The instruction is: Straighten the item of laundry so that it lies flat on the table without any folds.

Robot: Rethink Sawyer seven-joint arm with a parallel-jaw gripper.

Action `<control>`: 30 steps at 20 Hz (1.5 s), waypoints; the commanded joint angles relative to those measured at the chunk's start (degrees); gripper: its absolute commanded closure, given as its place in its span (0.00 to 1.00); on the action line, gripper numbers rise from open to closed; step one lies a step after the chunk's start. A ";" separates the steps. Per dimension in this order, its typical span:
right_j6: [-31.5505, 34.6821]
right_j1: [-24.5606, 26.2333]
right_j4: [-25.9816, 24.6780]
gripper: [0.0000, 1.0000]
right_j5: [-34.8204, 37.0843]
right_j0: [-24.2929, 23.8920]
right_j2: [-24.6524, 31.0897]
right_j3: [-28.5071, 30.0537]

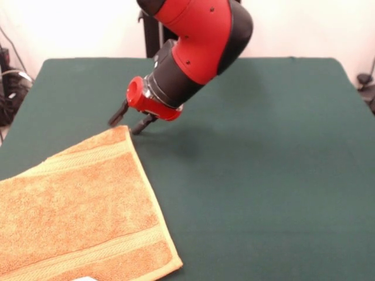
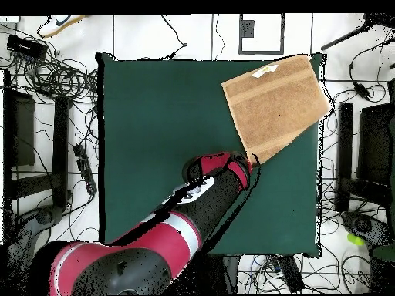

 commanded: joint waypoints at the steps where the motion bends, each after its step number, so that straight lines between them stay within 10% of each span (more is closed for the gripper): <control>1: 16.93 3.83 4.60 0.00 -10.32 0.96 7.10 -1.94; 16: 18.55 16.38 7.95 0.00 -16.44 7.33 -10.44 -8.79; 30: 16.55 18.41 12.94 0.00 -18.94 6.95 -10.27 -8.55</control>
